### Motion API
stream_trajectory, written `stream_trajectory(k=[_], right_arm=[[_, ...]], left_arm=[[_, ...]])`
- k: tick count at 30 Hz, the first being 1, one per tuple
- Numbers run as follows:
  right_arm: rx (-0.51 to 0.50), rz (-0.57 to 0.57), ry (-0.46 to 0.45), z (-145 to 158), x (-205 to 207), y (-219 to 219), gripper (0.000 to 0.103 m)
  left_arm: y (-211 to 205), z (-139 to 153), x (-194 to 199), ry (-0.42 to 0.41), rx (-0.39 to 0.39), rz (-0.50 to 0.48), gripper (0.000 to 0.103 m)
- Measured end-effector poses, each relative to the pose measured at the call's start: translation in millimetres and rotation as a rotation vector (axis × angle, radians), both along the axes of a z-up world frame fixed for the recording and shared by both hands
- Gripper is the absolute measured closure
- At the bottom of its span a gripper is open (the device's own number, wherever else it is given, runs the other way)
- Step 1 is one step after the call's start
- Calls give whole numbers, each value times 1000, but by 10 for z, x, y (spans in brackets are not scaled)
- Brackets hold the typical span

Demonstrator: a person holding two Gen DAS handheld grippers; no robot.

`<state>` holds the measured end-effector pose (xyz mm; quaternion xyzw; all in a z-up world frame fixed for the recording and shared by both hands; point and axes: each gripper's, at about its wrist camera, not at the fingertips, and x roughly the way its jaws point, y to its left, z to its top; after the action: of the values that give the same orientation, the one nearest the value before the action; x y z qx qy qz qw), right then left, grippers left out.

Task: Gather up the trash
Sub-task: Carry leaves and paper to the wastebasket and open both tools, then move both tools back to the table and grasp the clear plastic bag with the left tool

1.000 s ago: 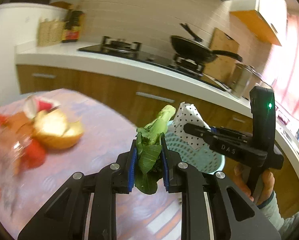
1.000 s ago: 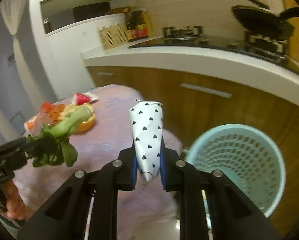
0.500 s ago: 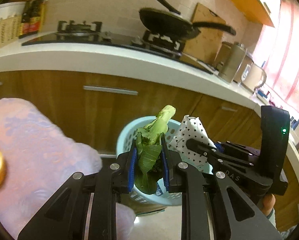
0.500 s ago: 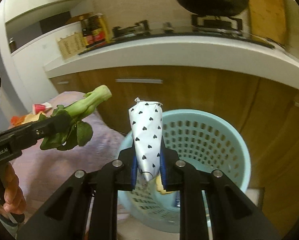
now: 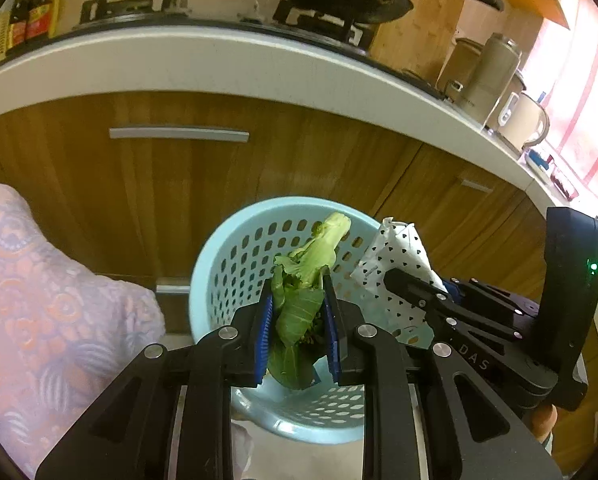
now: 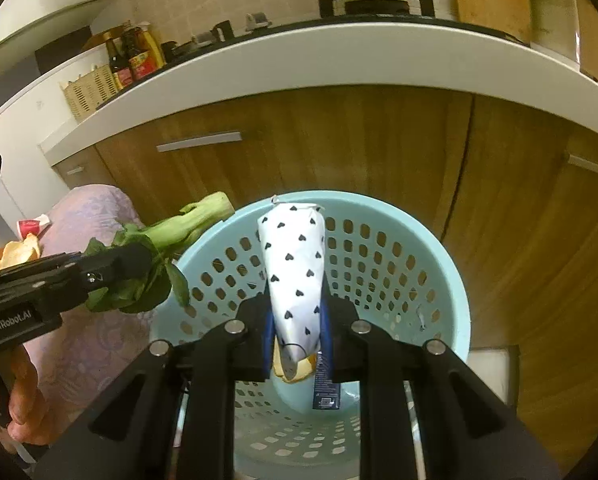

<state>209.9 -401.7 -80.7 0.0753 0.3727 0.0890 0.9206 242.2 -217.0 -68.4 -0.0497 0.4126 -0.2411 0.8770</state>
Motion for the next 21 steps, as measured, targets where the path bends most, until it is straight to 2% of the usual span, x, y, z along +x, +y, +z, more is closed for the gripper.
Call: stream_trajectory(k=[3,4,5,6,7,10,14,21], right_arm=[[-6,-18,20,-33,37,-44,81],[6,-16,31,-47,52,-62,74],[20,-15,38,-59,59,-80,67],[26,-24,42,-72,54,-96,60],[25,-31,41,-74,45,-107,49],[14,-35,32,-48,-2,-100,48],[12,-45,27,12,-58,-104,48],[8,-18,-12,227,-177,13,48]], left_arm=[[-77,-56,57,14,10,-23,75],[-98,-70,53,17,13,-40,63],[-123,-79,40,16,17,-55,55],[-130,-81,29,11,20,-61,52],[-144,-86,14,10,23,-70,48],[-112,-90,-20,12,21,-67,46],[18,-16,-62,5,-22,-45,46],[301,240,-257,-51,-88,-14,46]])
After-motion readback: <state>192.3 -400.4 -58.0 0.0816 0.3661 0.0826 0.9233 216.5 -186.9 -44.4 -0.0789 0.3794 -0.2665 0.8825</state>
